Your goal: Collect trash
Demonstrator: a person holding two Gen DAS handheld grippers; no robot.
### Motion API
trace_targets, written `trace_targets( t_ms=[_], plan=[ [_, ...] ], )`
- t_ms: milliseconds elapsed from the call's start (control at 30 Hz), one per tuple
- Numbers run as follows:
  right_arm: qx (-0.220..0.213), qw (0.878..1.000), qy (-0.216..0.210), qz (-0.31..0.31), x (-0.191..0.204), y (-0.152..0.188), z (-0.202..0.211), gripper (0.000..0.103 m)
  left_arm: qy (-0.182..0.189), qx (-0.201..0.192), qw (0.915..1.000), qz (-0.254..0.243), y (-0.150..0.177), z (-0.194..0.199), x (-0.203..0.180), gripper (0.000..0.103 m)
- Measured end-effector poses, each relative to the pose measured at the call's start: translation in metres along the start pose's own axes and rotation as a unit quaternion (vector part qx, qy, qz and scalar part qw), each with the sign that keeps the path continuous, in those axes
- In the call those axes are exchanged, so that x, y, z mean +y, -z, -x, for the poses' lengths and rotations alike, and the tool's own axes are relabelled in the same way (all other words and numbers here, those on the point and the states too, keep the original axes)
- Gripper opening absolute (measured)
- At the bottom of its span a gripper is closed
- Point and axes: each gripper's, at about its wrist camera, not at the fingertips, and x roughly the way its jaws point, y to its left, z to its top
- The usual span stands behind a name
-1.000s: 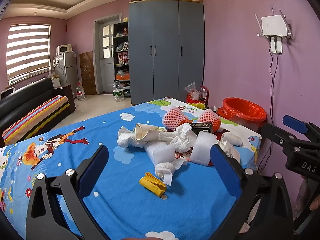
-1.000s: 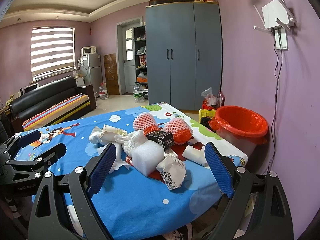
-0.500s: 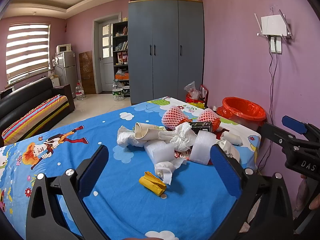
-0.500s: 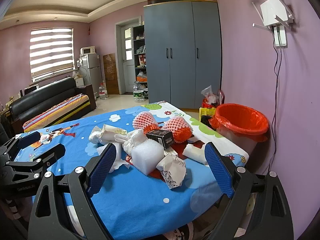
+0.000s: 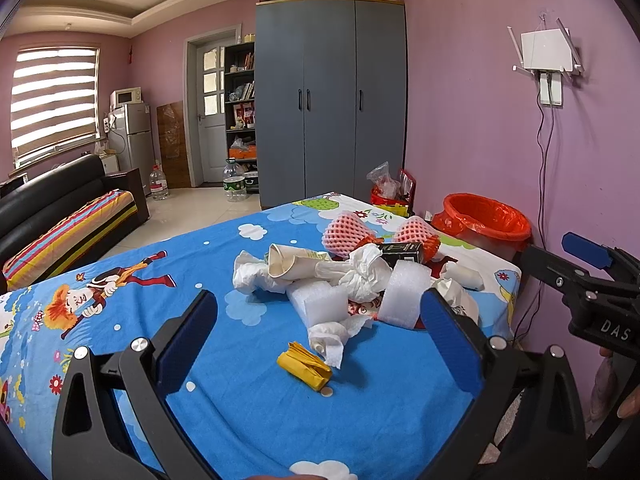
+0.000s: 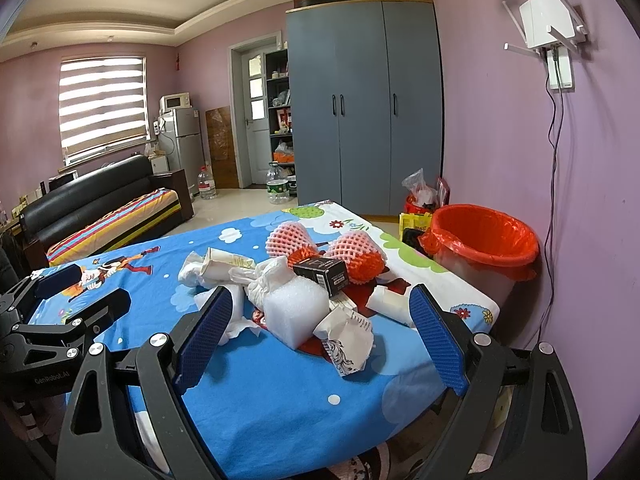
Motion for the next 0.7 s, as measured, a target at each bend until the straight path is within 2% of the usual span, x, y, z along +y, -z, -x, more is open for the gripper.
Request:
trace_targets(
  t_ms=[700],
  plan=[
    [0.002,1.0,-0.002,-0.002,-0.0012,0.0,-0.0009,0.084,0.001,0.0,1.0,-0.001,0.0038,0.0009,-0.0023,0.098]
  ],
)
